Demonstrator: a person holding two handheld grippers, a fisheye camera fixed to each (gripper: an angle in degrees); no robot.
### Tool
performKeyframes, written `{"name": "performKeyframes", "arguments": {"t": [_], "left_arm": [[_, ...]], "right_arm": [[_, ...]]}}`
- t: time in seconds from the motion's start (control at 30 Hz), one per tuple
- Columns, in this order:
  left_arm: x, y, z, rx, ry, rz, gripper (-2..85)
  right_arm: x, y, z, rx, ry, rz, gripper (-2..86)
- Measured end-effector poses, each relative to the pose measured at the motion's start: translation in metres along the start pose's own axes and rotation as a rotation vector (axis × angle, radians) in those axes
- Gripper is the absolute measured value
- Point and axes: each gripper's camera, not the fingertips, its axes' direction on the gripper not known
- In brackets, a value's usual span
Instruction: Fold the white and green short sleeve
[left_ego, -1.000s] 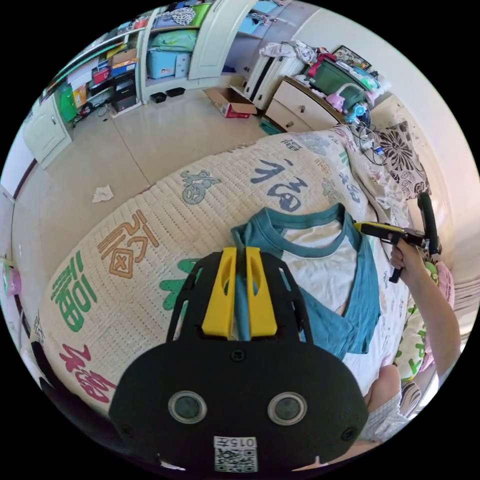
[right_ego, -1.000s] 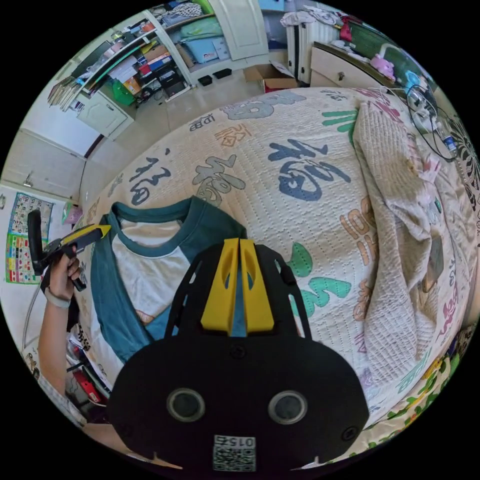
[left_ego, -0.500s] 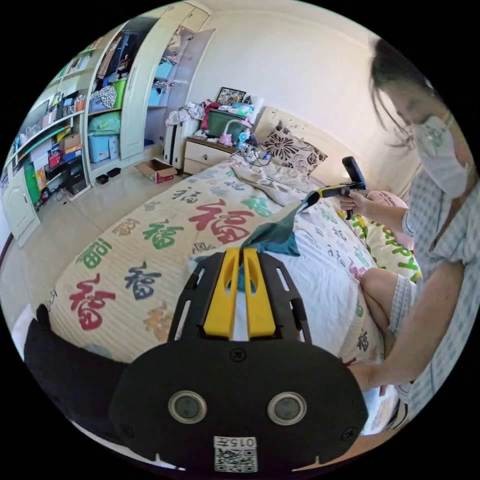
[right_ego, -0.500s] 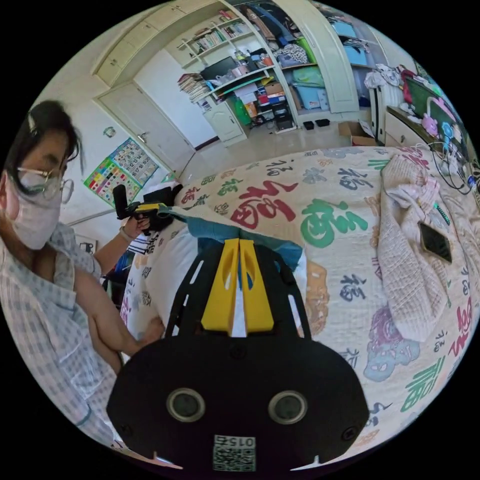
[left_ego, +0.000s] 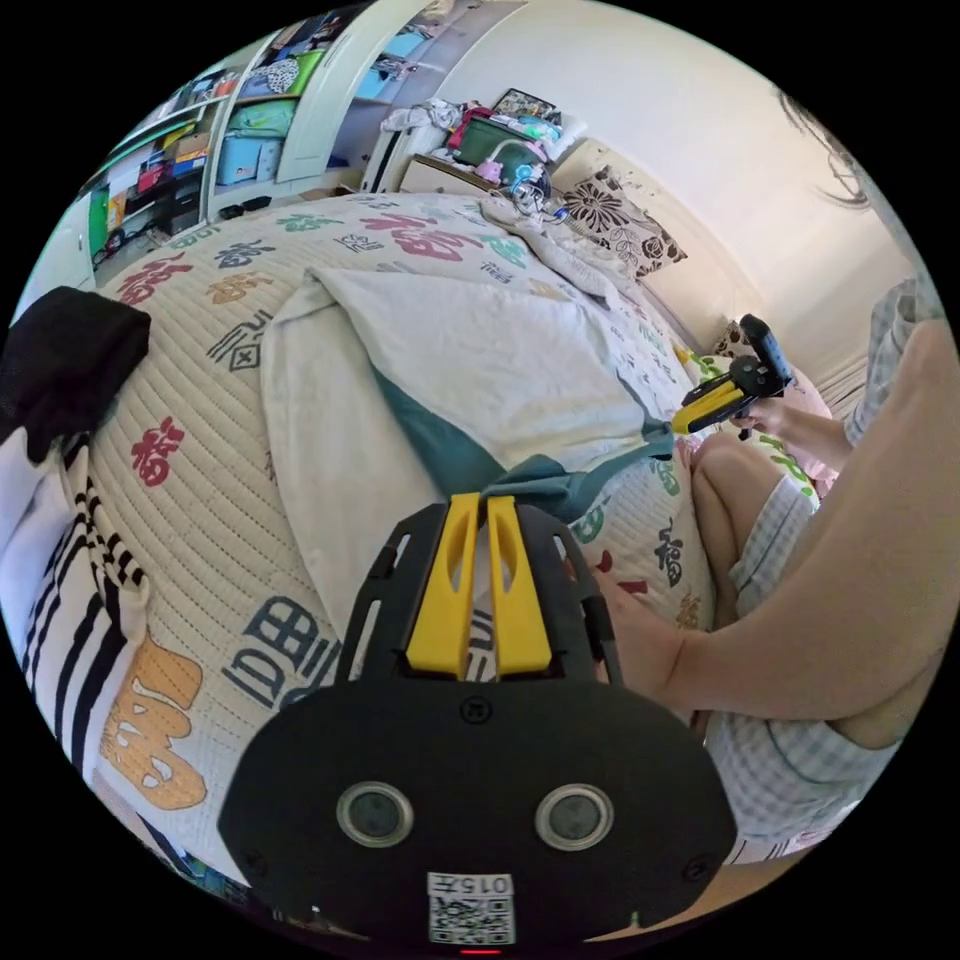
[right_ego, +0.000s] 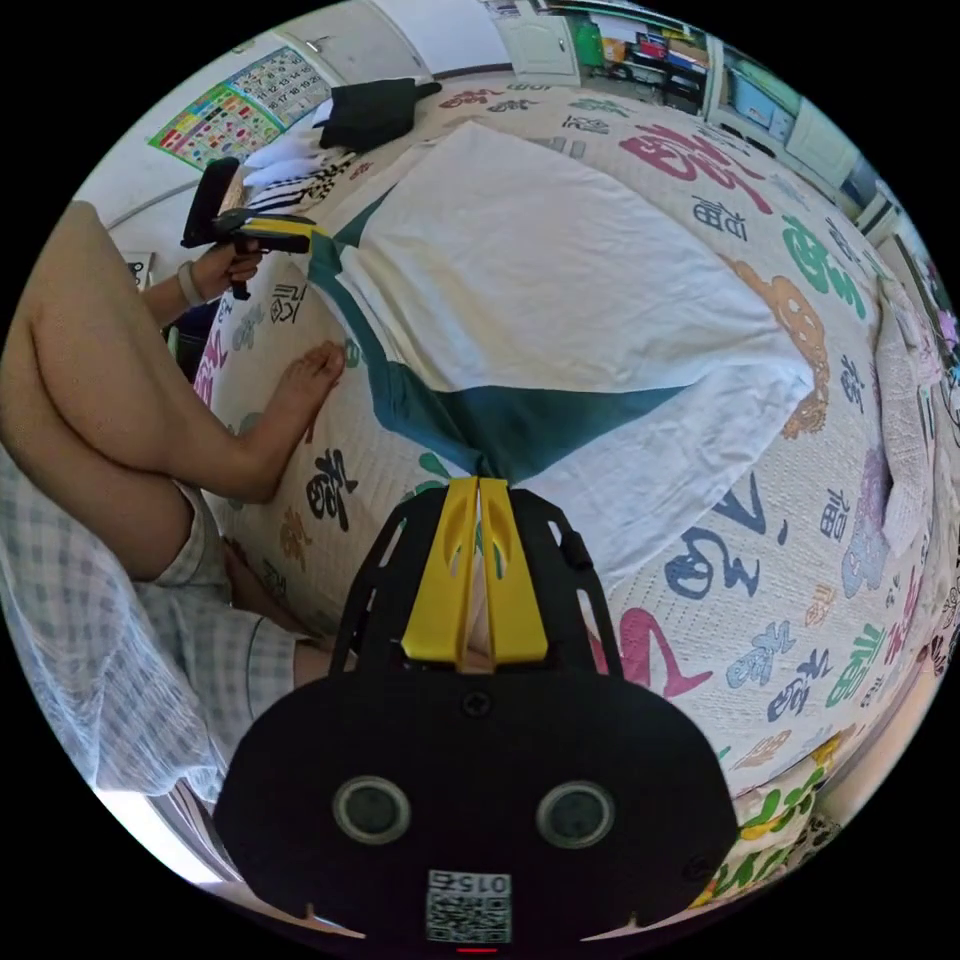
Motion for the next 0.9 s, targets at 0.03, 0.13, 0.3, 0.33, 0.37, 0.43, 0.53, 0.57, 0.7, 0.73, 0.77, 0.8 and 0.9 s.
{"name": "performKeyframes", "arguments": {"t": [0.03,0.13,0.3,0.33,0.37,0.43,0.53,0.57,0.7,0.73,0.77,0.8,0.9], "left_arm": [[0.002,0.005,0.003,-0.027,-0.027,0.002,0.6],[0.001,0.02,0.0,-0.036,-0.035,-0.033,2.6],[-0.002,0.034,-0.021,-0.026,0.011,-0.124,8.2],[-0.001,0.034,-0.021,-0.015,0.026,-0.133,8.5],[0.0,0.032,-0.018,-0.009,0.036,-0.141,8.4],[-0.002,0.031,-0.008,-0.03,0.022,-0.165,7.4],[-0.007,0.038,-0.001,-0.05,-0.032,-0.209,5.5],[-0.009,0.041,-0.007,-0.049,-0.026,-0.214,5.3],[-0.02,0.039,-0.043,0.031,-0.015,-0.211,6.0],[-0.028,0.031,-0.057,0.089,-0.012,-0.212,7.1],[-0.04,0.02,-0.066,0.132,-0.009,-0.215,7.9],[-0.047,0.014,-0.069,0.148,-0.005,-0.214,8.3],[-0.086,-0.022,-0.058,0.16,0.0,-0.241,9.4]], "right_arm": [[-0.004,0.005,0.01,-0.028,0.003,-0.003,-0.8],[-0.005,0.021,0.023,-0.086,0.014,0.06,-0.4],[-0.009,0.048,0.01,0.051,0.037,0.157,4.5],[-0.012,0.049,0.013,0.077,0.012,0.149,5.7],[-0.016,0.048,0.021,0.076,-0.016,0.132,6.6],[-0.021,0.045,0.043,0.006,-0.018,0.084,6.3],[-0.022,0.055,0.065,-0.061,0.081,0.081,2.2],[-0.018,0.062,0.062,-0.061,0.052,0.09,1.4],[0.027,0.096,0.029,0.097,0.041,0.293,2.0],[0.053,0.108,0.018,0.167,0.031,0.414,2.7],[0.08,0.12,0.009,0.24,-0.016,0.514,3.6],[0.094,0.126,0.006,0.282,-0.047,0.551,4.1],[0.155,0.144,0.007,0.444,-0.245,0.69,6.7]]}}
